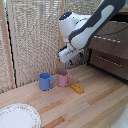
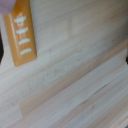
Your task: Propose to navigate your clamp on the clench of the first drawer. Use gentle force to register to the cabinet. Send posterior your swing mandate till over it lurks, a cup of pink essence. Fortify your grip after aiming concentric with the pink cup’s periphery. Manoeuvre the pink towards the cabinet's top. Drop your compression till the cup is resting inside.
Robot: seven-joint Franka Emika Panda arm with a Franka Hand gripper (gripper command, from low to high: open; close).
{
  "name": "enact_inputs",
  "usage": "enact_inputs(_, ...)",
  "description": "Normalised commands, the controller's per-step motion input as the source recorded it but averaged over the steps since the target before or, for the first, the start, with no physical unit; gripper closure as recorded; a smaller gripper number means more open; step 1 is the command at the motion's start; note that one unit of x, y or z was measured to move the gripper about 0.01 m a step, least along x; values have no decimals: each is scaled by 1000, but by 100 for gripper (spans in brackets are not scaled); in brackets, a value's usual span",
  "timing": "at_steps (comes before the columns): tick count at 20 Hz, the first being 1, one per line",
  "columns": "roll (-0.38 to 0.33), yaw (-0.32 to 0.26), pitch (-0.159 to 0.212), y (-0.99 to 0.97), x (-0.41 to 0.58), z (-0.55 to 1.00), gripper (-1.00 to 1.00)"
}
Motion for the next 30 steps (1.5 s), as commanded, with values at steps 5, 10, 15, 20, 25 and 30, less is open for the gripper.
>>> enact_inputs(5, 162, -177, 104, 23, 513, -65, -100)
enact_inputs(10, 178, -147, 114, 52, 409, -143, -100)
enact_inputs(15, 165, -79, 127, -13, 406, -208, -100)
enact_inputs(20, 175, -5, 108, -145, 402, -277, -100)
enact_inputs(25, 215, 2, 50, -169, 341, -368, -100)
enact_inputs(30, 205, -30, 0, -113, 179, -450, 100)
